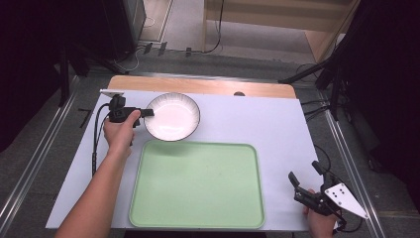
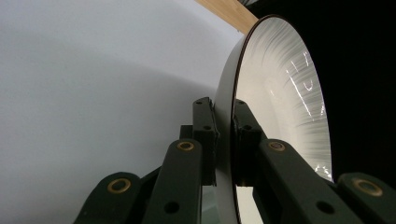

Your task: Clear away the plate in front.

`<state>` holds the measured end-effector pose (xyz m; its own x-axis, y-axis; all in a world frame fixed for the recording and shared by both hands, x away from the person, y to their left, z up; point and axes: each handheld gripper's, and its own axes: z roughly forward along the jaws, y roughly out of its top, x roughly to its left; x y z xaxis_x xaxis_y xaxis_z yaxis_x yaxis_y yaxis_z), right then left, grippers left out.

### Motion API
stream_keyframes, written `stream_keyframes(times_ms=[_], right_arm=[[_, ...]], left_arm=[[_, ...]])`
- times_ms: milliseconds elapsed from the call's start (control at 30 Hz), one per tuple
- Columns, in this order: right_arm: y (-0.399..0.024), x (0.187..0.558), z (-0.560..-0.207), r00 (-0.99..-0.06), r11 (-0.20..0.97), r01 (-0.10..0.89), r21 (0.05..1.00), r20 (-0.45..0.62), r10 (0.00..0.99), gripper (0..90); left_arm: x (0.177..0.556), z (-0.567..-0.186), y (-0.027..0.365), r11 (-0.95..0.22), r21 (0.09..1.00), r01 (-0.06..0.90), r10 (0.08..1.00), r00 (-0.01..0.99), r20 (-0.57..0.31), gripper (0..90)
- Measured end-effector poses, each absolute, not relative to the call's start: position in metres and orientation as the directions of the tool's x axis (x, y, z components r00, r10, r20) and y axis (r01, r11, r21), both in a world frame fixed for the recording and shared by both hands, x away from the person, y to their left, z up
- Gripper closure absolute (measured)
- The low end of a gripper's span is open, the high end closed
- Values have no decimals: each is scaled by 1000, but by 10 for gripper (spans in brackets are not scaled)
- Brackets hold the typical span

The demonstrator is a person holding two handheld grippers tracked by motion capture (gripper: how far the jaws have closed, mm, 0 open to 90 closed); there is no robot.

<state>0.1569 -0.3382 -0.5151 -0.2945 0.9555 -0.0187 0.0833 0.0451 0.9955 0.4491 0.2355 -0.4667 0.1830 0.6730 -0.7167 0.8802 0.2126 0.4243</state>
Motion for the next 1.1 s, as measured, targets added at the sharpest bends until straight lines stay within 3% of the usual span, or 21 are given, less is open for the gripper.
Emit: stream_keyframes(times_ms=[1100], right_arm=[[-338, 157, -515, -294, 46, 84, 995, -19, 956, 145]], left_arm=[[401, -459, 214, 75, 437, 896, 633, 296, -715, 834]])
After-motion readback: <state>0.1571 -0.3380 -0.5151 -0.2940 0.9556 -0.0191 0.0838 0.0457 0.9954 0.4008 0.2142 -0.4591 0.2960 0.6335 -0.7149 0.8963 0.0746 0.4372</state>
